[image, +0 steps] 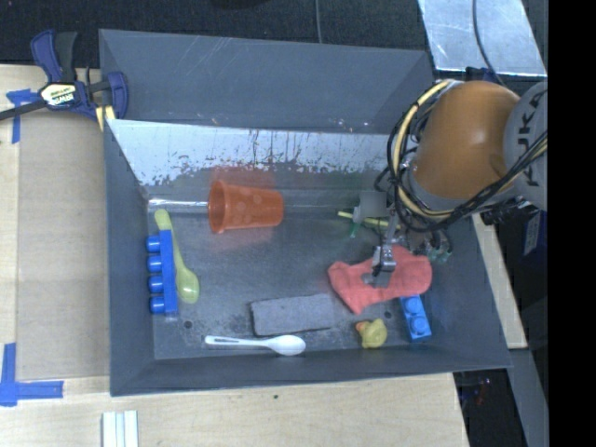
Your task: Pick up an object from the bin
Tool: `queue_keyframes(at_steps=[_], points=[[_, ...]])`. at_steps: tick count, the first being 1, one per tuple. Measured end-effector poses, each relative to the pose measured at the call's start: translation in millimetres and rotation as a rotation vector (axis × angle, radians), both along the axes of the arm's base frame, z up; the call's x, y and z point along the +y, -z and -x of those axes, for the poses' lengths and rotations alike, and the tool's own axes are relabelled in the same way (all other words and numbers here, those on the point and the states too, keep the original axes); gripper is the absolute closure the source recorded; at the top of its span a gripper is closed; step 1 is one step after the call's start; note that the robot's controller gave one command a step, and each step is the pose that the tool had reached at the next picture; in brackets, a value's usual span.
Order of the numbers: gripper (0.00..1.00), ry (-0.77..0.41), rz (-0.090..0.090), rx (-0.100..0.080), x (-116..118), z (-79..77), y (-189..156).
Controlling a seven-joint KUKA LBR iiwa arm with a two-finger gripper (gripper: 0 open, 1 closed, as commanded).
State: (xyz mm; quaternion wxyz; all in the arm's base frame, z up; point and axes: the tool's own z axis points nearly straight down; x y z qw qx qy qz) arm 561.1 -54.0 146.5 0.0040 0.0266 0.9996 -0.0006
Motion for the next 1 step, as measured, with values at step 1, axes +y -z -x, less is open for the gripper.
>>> queue_keyframes(at_steps=[1], points=[[0.00,0.084,-0.003,0.003,-46.8,8.0,8.3]])
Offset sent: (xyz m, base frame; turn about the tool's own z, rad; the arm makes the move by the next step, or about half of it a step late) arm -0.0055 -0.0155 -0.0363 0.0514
